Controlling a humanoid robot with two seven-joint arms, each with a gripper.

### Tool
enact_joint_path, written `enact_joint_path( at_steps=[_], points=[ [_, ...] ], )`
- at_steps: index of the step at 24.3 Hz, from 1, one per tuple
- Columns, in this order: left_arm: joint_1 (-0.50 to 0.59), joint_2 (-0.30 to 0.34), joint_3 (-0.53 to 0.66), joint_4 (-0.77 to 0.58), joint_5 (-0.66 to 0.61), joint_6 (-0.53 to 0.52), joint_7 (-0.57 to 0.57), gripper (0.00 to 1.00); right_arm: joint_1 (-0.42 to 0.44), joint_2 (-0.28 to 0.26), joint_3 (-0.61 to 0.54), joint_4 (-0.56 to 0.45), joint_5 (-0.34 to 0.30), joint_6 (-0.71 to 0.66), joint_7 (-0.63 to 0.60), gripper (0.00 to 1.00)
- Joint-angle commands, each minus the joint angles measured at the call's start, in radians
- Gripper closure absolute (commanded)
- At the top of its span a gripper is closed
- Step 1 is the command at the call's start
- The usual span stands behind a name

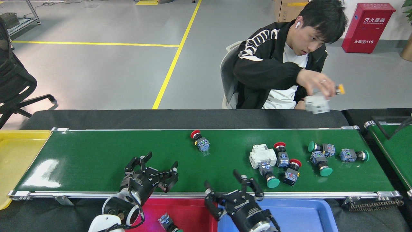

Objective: Pick switch part from conveyor to tray

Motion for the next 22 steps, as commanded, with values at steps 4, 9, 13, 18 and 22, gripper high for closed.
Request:
enact_joint_path(
  at_steps=[4, 9, 13, 18, 22],
  points=[
    [-0.054, -0.006, -0.004, 0.064, -0.002, 0.08, 0.011, 0.01, 0.109, -0.044, -0.035, -0.022, 0.001, 0.059, -0.135, 0.03],
    [-0.059, -0.017, 0.006, 0.06, 0.0, 0.098, 0.009, 0.01, 0.116, -0.047, -0.026, -0.017, 0.002, 0.053, -0.161, 0.03],
    [-0.079, -0.017, 0.005, 0.09, -0.002, 0.113, 0.011, 0.01, 0.02, 0.005, 0.089, 0.079, 0.038, 0.064, -0.152, 0.03],
    [-0.178, -0.006, 0.002, 0.259, -0.002, 0.158, 0.04, 0.01, -0.158, 0.141, 0.115, 0.365, 0.091, 0.065, -0.149, 0.05],
    [-0.266, 0.023, 0.003, 0.414, 0.0, 0.199, 0.064, 0.18, -0.253, 0.141, 0.16, 0.477, 0.085, 0.053, -0.118, 0.29]
  ],
)
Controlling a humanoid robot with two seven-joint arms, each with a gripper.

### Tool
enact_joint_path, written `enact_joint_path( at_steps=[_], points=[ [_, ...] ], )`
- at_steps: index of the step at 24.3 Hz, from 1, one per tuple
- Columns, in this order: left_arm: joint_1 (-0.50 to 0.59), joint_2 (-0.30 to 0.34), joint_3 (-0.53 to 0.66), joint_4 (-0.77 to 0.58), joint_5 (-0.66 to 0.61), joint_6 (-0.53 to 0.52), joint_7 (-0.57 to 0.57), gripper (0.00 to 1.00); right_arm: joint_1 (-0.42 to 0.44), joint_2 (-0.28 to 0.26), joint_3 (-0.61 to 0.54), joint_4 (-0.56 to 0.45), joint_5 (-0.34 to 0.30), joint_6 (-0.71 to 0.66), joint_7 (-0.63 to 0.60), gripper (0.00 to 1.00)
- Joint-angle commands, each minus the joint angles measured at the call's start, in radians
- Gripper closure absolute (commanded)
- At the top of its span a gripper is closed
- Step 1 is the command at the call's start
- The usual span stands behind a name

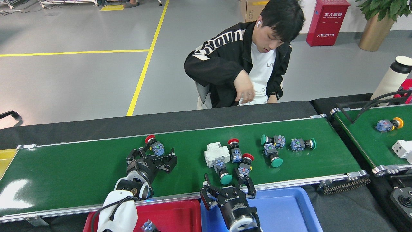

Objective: Pick switch part from conveyor to tray

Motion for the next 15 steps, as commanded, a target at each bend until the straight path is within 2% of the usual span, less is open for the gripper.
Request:
enact_joint_path(
  at_steps=[1, 3, 4, 5, 7, 11, 13, 15],
  points=[
    [-0.028, 0.03, 0.002, 0.021, 0.0, 0.016, 0.018, 0.33, -0.04, 0.004, 0.034, 0.042, -0.001, -0.014, 0.049, 0.36],
    [-0.021, 0.055, 0.002, 0.021, 0.009, -0.015, 0.013, 0.64, -0.06, 0.004, 0.055, 0.073, -0.012, -0.025, 0.066, 0.56],
    [-0.012, 0.059, 0.006, 0.021, 0.013, -0.05, 0.012, 0.69, -0.065, 0.004, 0.055, 0.074, -0.024, -0.059, 0.064, 0.81],
    [-0.009, 0.059, 0.009, 0.021, 0.02, -0.065, 0.009, 0.76, -0.067, 0.001, 0.055, 0.074, -0.029, -0.09, 0.064, 0.95],
    [0.0, 0.061, 0.019, 0.017, 0.026, -0.076, 0.009, 0.89, -0.067, -0.001, 0.054, 0.074, -0.03, -0.116, 0.066, 0.96],
    [0.052, 0.073, 0.026, -0.049, 0.032, -0.096, 0.009, 0.94, -0.054, -0.004, 0.054, 0.041, -0.034, -0.154, 0.06, 0.96],
    [0.107, 0.095, 0.054, -0.134, 0.078, -0.128, 0.009, 0.93, -0.025, -0.022, 0.051, -0.059, -0.05, -0.22, 0.06, 0.96],
    [0.195, 0.131, 0.08, -0.281, 0.118, -0.196, 0.007, 0.93, 0.036, -0.074, 0.051, -0.174, -0.064, -0.307, 0.058, 0.96]
  ],
)
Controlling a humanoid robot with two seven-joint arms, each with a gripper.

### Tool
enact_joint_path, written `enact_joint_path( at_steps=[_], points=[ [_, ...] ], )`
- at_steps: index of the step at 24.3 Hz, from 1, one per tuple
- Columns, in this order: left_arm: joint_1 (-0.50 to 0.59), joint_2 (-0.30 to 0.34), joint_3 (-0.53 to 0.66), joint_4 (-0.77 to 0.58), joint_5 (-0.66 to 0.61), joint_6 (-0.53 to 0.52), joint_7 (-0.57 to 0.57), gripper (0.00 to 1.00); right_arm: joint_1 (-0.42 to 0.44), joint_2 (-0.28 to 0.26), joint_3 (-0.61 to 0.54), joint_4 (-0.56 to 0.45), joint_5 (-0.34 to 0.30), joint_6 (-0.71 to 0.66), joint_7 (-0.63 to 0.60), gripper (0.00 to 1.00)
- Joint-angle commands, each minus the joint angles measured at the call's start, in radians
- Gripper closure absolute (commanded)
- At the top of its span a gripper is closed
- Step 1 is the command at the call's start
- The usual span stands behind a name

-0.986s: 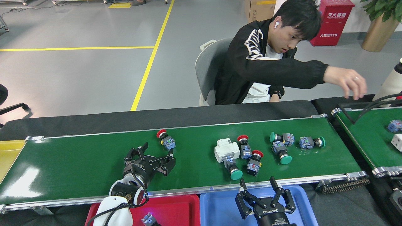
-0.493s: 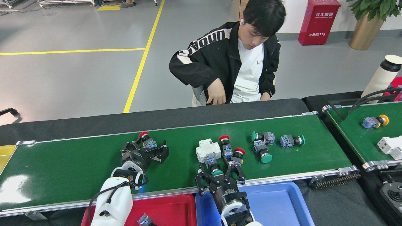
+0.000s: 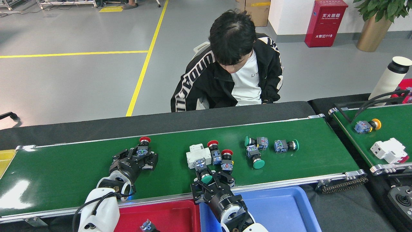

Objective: Pick switch part from conveyor to tray

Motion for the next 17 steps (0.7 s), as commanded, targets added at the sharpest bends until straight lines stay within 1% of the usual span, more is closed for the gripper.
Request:
enact_joint_path(
  at_steps=[1, 3, 4, 5, 6, 7, 9, 10, 11, 12, 13, 14, 15, 17],
  points=[
    [0.069, 0.046, 0.031, -0.15, 0.032, -0.096, -0.005, 0.93, 0.044, -0.048, -0.003, -0.117, -0.012, -0.12, -0.005, 0.96],
    [0.203, 0.077, 0.083, -0.326, 0.069, -0.196, -0.005, 0.92, 0.133, -0.102, -0.004, -0.22, -0.029, -0.261, -0.016, 0.95],
    [0.267, 0.08, 0.103, -0.399, 0.072, -0.245, -0.005, 0.92, 0.165, -0.114, -0.004, -0.249, -0.029, -0.316, -0.016, 0.9],
    [0.324, 0.081, 0.117, -0.457, 0.072, -0.286, -0.005, 0.92, 0.185, -0.118, -0.004, -0.263, -0.029, -0.346, -0.012, 0.7],
    [0.381, 0.081, 0.126, -0.515, 0.07, -0.331, -0.005, 0.92, 0.201, -0.107, -0.004, -0.264, -0.029, -0.341, -0.007, 0.23],
    [0.422, 0.083, 0.131, -0.555, 0.069, -0.363, -0.005, 0.92, 0.208, -0.101, -0.004, -0.264, -0.027, -0.327, 0.001, 0.0],
    [0.525, 0.112, 0.141, -0.619, 0.067, -0.431, -0.002, 0.92, 0.214, -0.095, -0.004, -0.264, -0.03, -0.306, 0.019, 0.01],
    [0.562, 0.129, 0.151, -0.63, 0.072, -0.454, 0.0, 0.92, 0.214, -0.095, -0.004, -0.264, -0.032, -0.3, 0.021, 0.01],
    [0.579, 0.141, 0.155, -0.629, 0.069, -0.464, 0.001, 0.89, 0.213, -0.091, -0.007, -0.264, -0.032, -0.289, 0.021, 0.01],
    [0.583, 0.146, 0.155, -0.627, 0.069, -0.466, 0.003, 0.81, 0.211, -0.091, -0.013, -0.264, -0.032, -0.278, 0.021, 0.01],
    [0.586, 0.146, 0.155, -0.626, 0.067, -0.466, 0.004, 0.64, 0.21, -0.09, -0.023, -0.264, -0.032, -0.266, 0.021, 0.01],
    [0.591, 0.142, 0.161, -0.626, 0.067, -0.466, 0.009, 0.38, 0.205, -0.087, -0.037, -0.264, -0.032, -0.24, 0.021, 0.02],
    [0.594, 0.144, 0.169, -0.624, 0.067, -0.466, 0.016, 0.0, 0.202, -0.079, -0.056, -0.264, -0.032, -0.206, 0.018, 0.02],
    [0.6, 0.139, 0.178, -0.623, 0.069, -0.469, 0.027, 0.0, 0.191, -0.053, -0.133, -0.264, -0.032, -0.103, 0.016, 0.02]
  ],
)
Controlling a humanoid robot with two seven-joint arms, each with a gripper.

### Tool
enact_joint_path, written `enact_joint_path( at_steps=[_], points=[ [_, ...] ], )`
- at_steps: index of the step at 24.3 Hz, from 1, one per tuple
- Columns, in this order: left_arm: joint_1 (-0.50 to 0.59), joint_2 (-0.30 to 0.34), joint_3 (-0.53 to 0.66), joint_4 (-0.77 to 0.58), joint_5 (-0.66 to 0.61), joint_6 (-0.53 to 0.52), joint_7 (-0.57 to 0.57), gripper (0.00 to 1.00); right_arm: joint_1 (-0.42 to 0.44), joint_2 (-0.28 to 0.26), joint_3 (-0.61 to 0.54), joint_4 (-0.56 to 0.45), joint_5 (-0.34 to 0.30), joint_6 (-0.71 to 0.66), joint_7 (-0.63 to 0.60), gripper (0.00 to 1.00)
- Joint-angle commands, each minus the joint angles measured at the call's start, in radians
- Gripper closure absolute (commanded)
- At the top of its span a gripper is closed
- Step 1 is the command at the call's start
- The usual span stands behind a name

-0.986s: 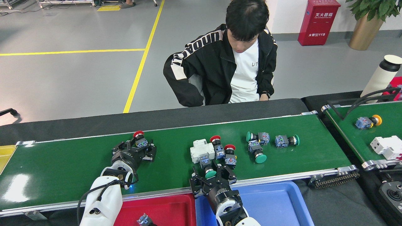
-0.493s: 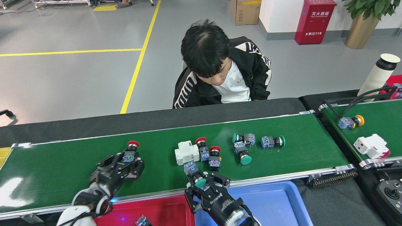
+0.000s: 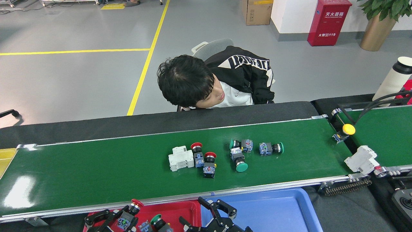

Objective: Pick switch part from conveyor to tray

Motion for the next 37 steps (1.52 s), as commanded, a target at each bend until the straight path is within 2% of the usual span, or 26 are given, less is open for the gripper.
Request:
enact_joint_path(
  at_steps=[1, 3, 5, 7, 10, 12, 14, 16, 18, 21, 23, 26, 28, 30, 31, 32, 33, 35, 36, 37],
  points=[
    [0.004, 0.001, 0.012, -0.011, 0.004, -0.006, 0.02, 0.0, -0.026, 0.022, -0.06, -0.015, -0.002, 0.115, -0.008, 0.02],
    [0.007, -0.006, 0.032, -0.011, 0.009, -0.006, 0.025, 0.0, -0.03, 0.022, -0.118, -0.015, -0.004, 0.189, -0.011, 0.02],
    [0.011, -0.039, 0.108, -0.013, 0.016, 0.0, 0.025, 0.0, -0.018, 0.014, -0.177, -0.017, -0.002, 0.228, -0.034, 0.02],
    [0.011, -0.115, 0.222, -0.014, 0.023, 0.001, 0.025, 0.0, 0.017, 0.01, -0.203, -0.031, -0.002, 0.23, -0.061, 0.02],
    [0.008, -0.22, 0.371, -0.017, 0.021, 0.014, 0.02, 0.0, 0.129, -0.013, -0.204, -0.106, -0.002, 0.225, -0.075, 0.02],
    [0.011, -0.255, 0.434, -0.017, 0.018, 0.086, 0.019, 0.0, 0.195, -0.036, -0.206, -0.149, -0.002, 0.227, -0.109, 0.02],
    [0.025, -0.256, 0.446, -0.013, 0.016, 0.211, 0.019, 0.0, 0.22, -0.045, -0.207, -0.15, -0.002, 0.228, -0.138, 0.02],
    [0.034, -0.255, 0.441, -0.016, 0.015, 0.265, 0.02, 0.0, 0.223, -0.05, -0.207, -0.147, -0.001, 0.232, -0.137, 0.02],
    [0.028, -0.253, 0.434, -0.017, 0.012, 0.27, 0.02, 0.0, 0.204, -0.044, -0.207, -0.138, 0.01, 0.236, -0.127, 0.03],
    [0.011, -0.252, 0.389, -0.016, 0.013, 0.267, 0.022, 0.0, 0.119, -0.004, -0.17, -0.06, 0.053, 0.258, -0.112, 0.03],
    [-0.012, -0.25, 0.334, -0.014, 0.013, 0.265, 0.022, 0.0, 0.017, 0.062, -0.124, 0.054, 0.088, 0.273, -0.087, 0.03],
    [-0.07, -0.221, 0.248, -0.008, 0.01, 0.265, 0.022, 0.0, -0.132, 0.122, -0.083, 0.224, 0.096, 0.299, -0.087, 0.03],
    [-0.118, -0.207, 0.174, 0.022, -0.017, 0.279, 0.022, 0.0, -0.222, 0.126, -0.028, 0.327, 0.085, 0.319, -0.086, 0.03],
    [-0.184, -0.21, 0.119, 0.082, -0.083, 0.313, 0.023, 0.0, -0.268, 0.128, 0.046, 0.4, 0.079, 0.347, -0.087, 0.05],
    [-0.211, -0.215, 0.102, 0.11, -0.105, 0.322, 0.023, 0.0, -0.282, 0.128, 0.069, 0.425, 0.073, 0.354, -0.087, 0.08],
    [-0.239, -0.218, 0.078, 0.147, -0.119, 0.328, 0.025, 0.0, -0.293, 0.128, 0.078, 0.454, 0.067, 0.347, -0.089, 0.19],
    [-0.263, -0.218, 0.058, 0.179, -0.123, 0.336, 0.025, 0.0, -0.305, 0.128, 0.081, 0.476, 0.067, 0.34, -0.089, 0.32],
    [-0.314, -0.218, 0.015, 0.239, -0.126, 0.374, 0.025, 0.0, -0.331, 0.128, 0.084, 0.511, 0.064, 0.284, -0.095, 0.7],
    [-0.332, -0.217, -0.008, 0.263, -0.126, 0.391, 0.025, 0.0, -0.334, 0.128, 0.083, 0.519, 0.064, 0.251, -0.098, 0.86],
    [-0.357, -0.214, -0.031, 0.294, -0.126, 0.409, 0.025, 0.0, -0.336, 0.128, 0.08, 0.523, 0.064, 0.224, -0.118, 0.97]
  ],
)
